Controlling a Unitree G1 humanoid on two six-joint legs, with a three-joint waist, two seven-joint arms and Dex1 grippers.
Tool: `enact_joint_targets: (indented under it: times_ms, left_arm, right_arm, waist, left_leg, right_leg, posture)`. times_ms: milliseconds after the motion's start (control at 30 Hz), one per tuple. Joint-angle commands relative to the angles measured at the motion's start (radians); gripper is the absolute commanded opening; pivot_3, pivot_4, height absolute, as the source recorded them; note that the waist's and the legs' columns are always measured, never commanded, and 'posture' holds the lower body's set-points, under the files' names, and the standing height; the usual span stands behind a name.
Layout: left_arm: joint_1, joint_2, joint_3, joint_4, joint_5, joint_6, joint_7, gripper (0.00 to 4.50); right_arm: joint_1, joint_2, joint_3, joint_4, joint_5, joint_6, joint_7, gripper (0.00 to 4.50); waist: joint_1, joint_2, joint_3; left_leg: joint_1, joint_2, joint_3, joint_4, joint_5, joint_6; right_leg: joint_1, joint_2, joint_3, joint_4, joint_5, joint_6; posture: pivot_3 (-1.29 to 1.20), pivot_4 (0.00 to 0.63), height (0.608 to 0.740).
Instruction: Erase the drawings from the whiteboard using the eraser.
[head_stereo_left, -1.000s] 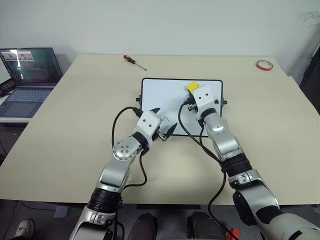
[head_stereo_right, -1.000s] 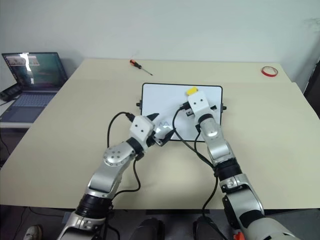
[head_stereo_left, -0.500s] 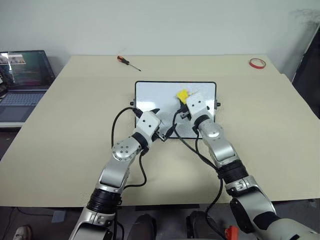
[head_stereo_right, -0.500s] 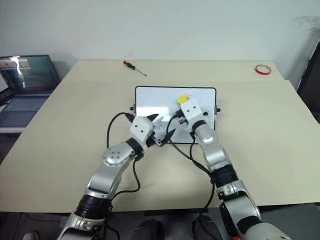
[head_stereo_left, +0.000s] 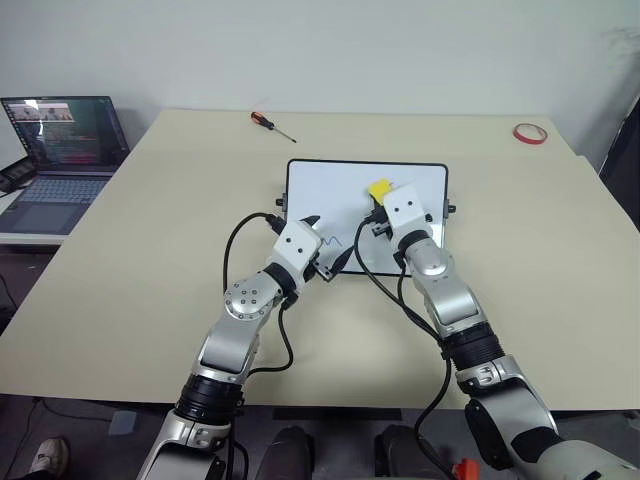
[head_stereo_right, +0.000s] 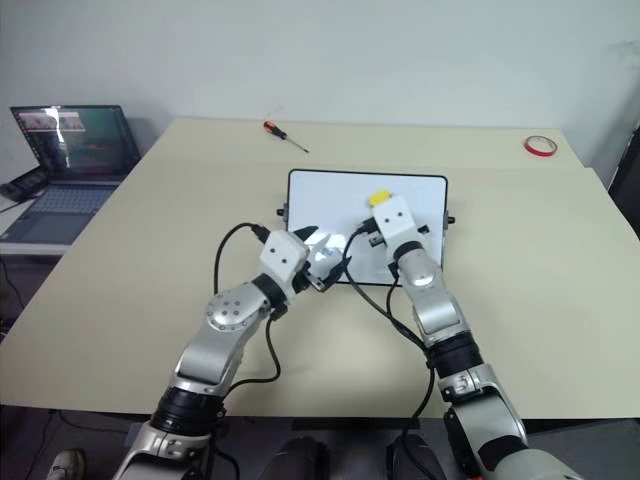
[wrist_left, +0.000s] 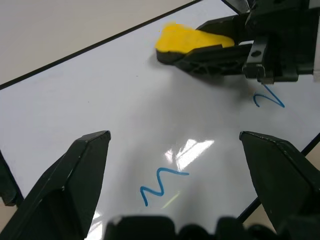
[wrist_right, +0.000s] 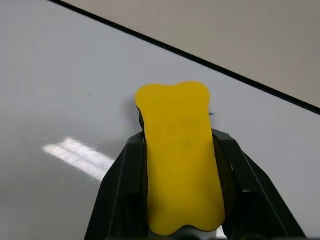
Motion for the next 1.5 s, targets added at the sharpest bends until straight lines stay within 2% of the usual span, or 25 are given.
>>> enact_joint_targets:
  times_ms: [33, 300, 500, 733, 1133, 1333, 1500]
  left_arm:
    - [-0.034, -0.008, -0.007, -0.002, -0.009, -0.031, -0.017, 4.5]
    - [-0.064, -0.032, -0.017, 0.03, -0.001, -0.051, -0.028, 4.5]
    - [-0.056, -0.023, -0.009, 0.024, -0.001, -0.055, -0.029, 4.5]
    - [-0.011, -0.009, 0.0, -0.017, -0.001, -0.042, -0.02, 4.5]
    - [0.006, -0.005, 0.003, -0.032, -0.012, -0.028, -0.019, 4.5]
    - [0.056, 0.03, 0.044, -0.112, -0.079, 0.011, -0.063, 4.5]
    - [0.156, 0.077, 0.077, -0.195, -0.117, 0.006, -0.091, 4.5]
  right_arm:
    - [0.04, -0.037, -0.066, 0.025, -0.023, 0.103, -0.064, 1.31]
    - [0.072, -0.042, -0.059, -0.022, -0.016, 0.123, -0.066, 1.31]
    - [0.068, -0.009, 0.012, -0.037, 0.003, 0.052, 0.03, 1.31]
    - [0.099, -0.033, 0.141, -0.078, -0.034, -0.039, 0.176, 1.31]
    - [0.122, -0.068, 0.095, -0.105, -0.031, -0.046, 0.18, 1.31]
    - [0.177, -0.081, 0.051, -0.275, 0.033, 0.015, 0.243, 1.31]
    - [0.279, -0.101, 0.011, -0.517, 0.115, 0.124, 0.309, 1.31]
  waist:
    - [0.0, 0.0, 0.0]
    - [-0.003, 0.0, 0.0]
    - [-0.007, 0.0, 0.0]
    - [-0.04, 0.0, 0.0]
    - [-0.028, 0.0, 0.001]
    - [-0.023, 0.001, 0.003]
    - [-0.017, 0.001, 0.003]
  left_leg:
    - [0.001, 0.0, 0.0, 0.0, 0.0, 0.0]
    - [0.001, -0.001, -0.001, -0.001, 0.001, 0.001]
    - [0.001, 0.0, 0.0, -0.001, 0.001, 0.001]
    - [0.001, 0.002, 0.003, -0.004, 0.0, 0.001]
    - [-0.002, 0.001, 0.001, -0.004, 0.0, 0.001]
    - [-0.004, 0.001, -0.001, -0.005, 0.0, 0.001]
    - [-0.012, 0.001, -0.003, -0.007, 0.0, 0.001]
  right_leg:
    - [0.001, 0.0, 0.0, 0.0, 0.0, 0.0]
    - [0.002, 0.0, -0.002, -0.001, 0.0, 0.0]
    - [0.001, 0.0, -0.002, -0.001, 0.0, 0.0]
    - [-0.001, 0.001, 0.0, -0.003, 0.0, 0.0]
    - [-0.001, 0.0, 0.0, -0.007, 0.0, 0.0]
    - [-0.001, 0.0, -0.001, -0.01, 0.0, 0.0]
    - [-0.006, -0.001, -0.002, -0.015, 0.0, 0.0]
  posture:
    - [0.0, 0.15, 0.74]
    - [0.0, 0.15, 0.74]
    - [0.0, 0.15, 0.74]
    - [0.0, 0.15, 0.74]
    - [0.0, 0.15, 0.74]
    - [0.0, 0.15, 0.74]
    - [0.0, 0.15, 0.74]
